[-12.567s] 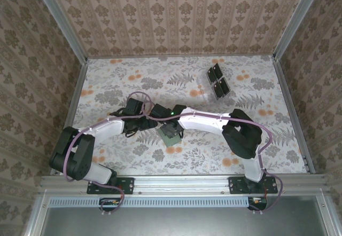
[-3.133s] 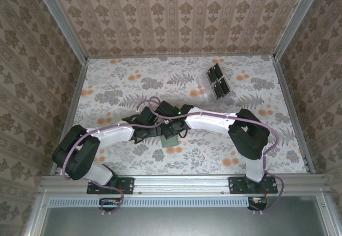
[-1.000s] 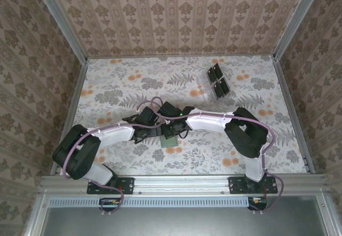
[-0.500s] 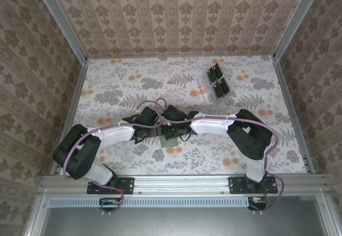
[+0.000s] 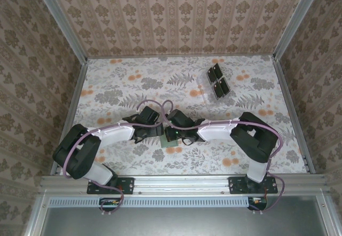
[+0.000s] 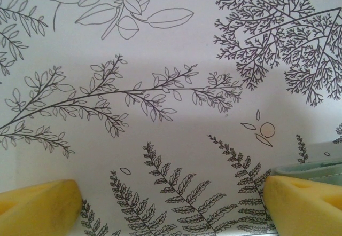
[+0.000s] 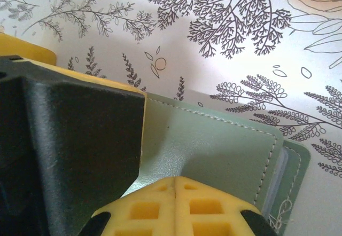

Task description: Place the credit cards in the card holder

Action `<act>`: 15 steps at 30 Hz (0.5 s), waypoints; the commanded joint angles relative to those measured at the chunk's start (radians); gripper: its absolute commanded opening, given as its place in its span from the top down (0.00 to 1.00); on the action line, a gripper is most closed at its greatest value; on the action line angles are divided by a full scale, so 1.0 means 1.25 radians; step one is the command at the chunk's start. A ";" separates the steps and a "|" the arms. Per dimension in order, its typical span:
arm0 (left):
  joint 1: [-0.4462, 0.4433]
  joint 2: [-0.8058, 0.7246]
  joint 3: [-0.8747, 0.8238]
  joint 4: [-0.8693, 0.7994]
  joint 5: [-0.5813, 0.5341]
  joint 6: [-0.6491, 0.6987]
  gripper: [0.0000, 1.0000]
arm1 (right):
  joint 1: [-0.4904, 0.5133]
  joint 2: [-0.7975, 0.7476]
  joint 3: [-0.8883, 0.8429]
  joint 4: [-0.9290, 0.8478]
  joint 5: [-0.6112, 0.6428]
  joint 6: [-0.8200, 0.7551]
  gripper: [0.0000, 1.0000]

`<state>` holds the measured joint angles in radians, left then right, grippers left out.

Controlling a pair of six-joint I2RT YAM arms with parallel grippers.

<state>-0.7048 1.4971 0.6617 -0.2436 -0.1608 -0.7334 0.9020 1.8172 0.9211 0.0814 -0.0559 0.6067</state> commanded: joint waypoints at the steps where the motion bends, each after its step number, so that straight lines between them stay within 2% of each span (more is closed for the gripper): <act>1: 0.011 0.081 -0.058 -0.020 0.129 -0.021 0.00 | 0.017 0.092 -0.100 -0.109 -0.034 0.034 1.00; 7: 0.010 0.109 -0.064 -0.003 0.130 -0.021 0.00 | 0.030 0.099 -0.162 -0.047 -0.009 0.034 1.00; 11: 0.010 0.122 -0.069 0.011 0.132 -0.022 0.00 | 0.053 0.123 -0.181 -0.046 0.044 0.029 1.00; 15: 0.009 0.124 -0.073 0.020 0.137 -0.021 0.00 | 0.054 0.138 -0.180 -0.030 0.034 0.039 1.00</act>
<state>-0.7048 1.5169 0.6617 -0.2432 -0.1703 -0.7334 0.9405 1.8233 0.7944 0.3462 0.0170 0.6331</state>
